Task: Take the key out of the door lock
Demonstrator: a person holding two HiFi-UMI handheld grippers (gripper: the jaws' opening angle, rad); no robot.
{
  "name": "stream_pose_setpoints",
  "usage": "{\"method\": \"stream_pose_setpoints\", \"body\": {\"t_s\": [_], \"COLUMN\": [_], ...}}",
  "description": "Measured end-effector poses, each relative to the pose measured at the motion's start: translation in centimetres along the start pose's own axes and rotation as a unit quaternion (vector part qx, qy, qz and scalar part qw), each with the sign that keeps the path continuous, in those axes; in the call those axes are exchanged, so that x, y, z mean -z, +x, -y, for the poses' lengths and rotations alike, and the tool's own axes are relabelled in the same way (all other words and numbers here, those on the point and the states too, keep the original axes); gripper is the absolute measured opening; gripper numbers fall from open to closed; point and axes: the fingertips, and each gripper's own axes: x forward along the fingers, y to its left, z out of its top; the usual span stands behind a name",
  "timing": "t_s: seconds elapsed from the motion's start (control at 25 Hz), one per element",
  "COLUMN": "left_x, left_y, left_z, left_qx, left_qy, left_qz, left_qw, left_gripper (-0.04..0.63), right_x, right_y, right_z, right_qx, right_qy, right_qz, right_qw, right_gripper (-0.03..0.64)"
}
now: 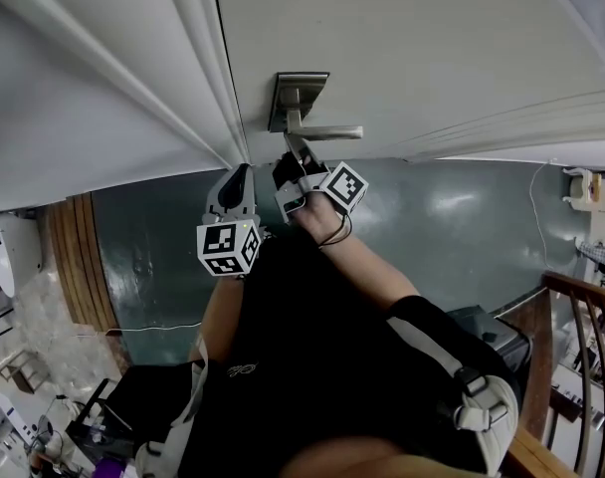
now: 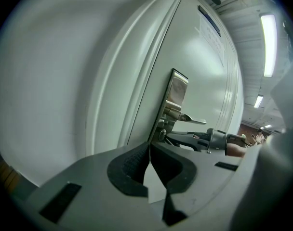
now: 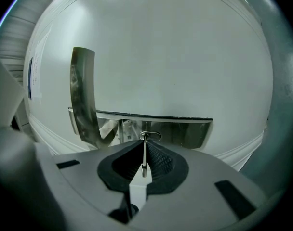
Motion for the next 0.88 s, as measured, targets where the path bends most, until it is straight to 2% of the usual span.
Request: {"method": "stream_pose_setpoints", "body": {"t_s": [0.4, 0.52, 0.68, 0.88], "left_x": [0.3, 0.6, 1.4, 2.8], "left_y": [-0.9, -0.9, -0.9, -0.7], "left_z": [0.1, 0.3, 0.4, 0.9], "left_qx": [0.001, 0.005, 0.008, 0.010], "left_qy": [0.002, -0.003, -0.015, -0.022], "left_qz": [-0.001, -0.003, -0.008, -0.019], "left_qw": [1.0000, 1.0000, 0.9998, 0.9995], "left_gripper": [0.029, 0.029, 0.029, 0.029], "right_x": [1.0, 1.4, 1.3, 1.2], "right_y": [-1.5, -2.5, -3.8, -5.9], "right_z": [0.0, 0.1, -0.1, -0.2], "right_qx": [0.004, 0.009, 0.017, 0.024], "right_qy": [0.000, -0.030, -0.097, -0.119], "right_qz": [-0.008, -0.020, -0.042, -0.055], "right_qw": [1.000, 0.999, 0.994, 0.991], "right_gripper": [0.029, 0.029, 0.029, 0.029]}}
